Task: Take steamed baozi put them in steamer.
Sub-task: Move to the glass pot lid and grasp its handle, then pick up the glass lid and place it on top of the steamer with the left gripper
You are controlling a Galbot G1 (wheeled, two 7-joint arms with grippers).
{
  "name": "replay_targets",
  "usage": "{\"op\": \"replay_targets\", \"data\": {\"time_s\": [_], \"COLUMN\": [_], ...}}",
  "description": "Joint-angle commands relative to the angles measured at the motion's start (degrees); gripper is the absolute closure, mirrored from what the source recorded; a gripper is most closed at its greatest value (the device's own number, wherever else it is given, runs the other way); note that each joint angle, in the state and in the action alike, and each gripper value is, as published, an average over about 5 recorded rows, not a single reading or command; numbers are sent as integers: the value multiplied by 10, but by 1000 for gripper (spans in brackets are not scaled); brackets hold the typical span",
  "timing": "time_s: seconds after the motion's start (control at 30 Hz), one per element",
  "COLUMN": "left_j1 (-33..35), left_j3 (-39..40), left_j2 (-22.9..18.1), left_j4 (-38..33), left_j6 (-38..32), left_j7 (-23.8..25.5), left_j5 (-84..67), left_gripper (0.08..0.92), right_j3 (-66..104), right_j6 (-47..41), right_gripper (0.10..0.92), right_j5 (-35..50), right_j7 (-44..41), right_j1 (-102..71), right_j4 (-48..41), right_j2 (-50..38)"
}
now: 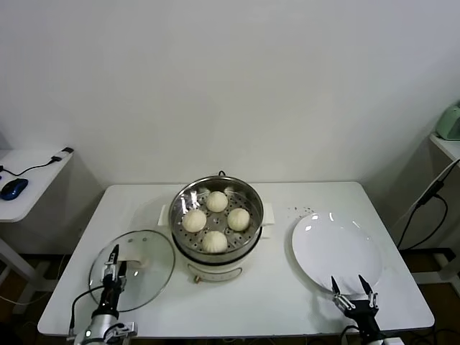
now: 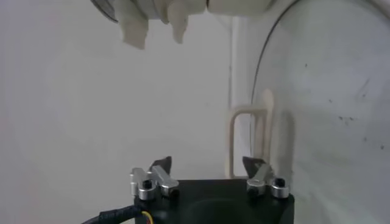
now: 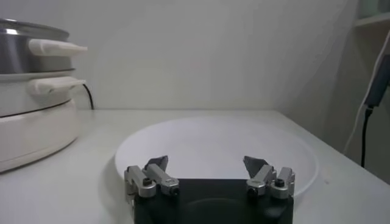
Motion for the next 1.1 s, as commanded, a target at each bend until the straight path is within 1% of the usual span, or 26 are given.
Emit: {"op": "replay_targets", "data": {"time_s": [0.03,0.17,0.33,0.63,0.73,0.97,1.1], "left_j1": [-9,-13,-22,-23,-21,-13,4], "left_j3": [1,1,4,5,2,-5,-18], "left_j2": [0,1,-1,-1,0,1,11], "left_j4": [3,20,47,58,48,14,-32], "left_j6": [9,4,-3,-3,-5,-10,-14], "left_j7": [4,6,-6,-10,-11,-9,-1], "left_j5": [3,6,7,6,1,-31,-51], "left_gripper": [320,432,580,831,862,862,862], "right_j3": [0,1,2,2,2,3,3], "right_j6": [1,0,-1,1,1,3,5], "right_gripper": [203,203,203,203,203,203,203], "right_j5": [-4,-8,-13,-22,-25,-30,-32], "right_j7": [-1,-1,-1,-2,-3,-4,-4], "right_j1": [-1,-2,-3,-4,-5,-7,-8], "right_j4": [-2,-1,0,2,3,6,7], "right_j2": [4,6,8,14,15,16,16]}}
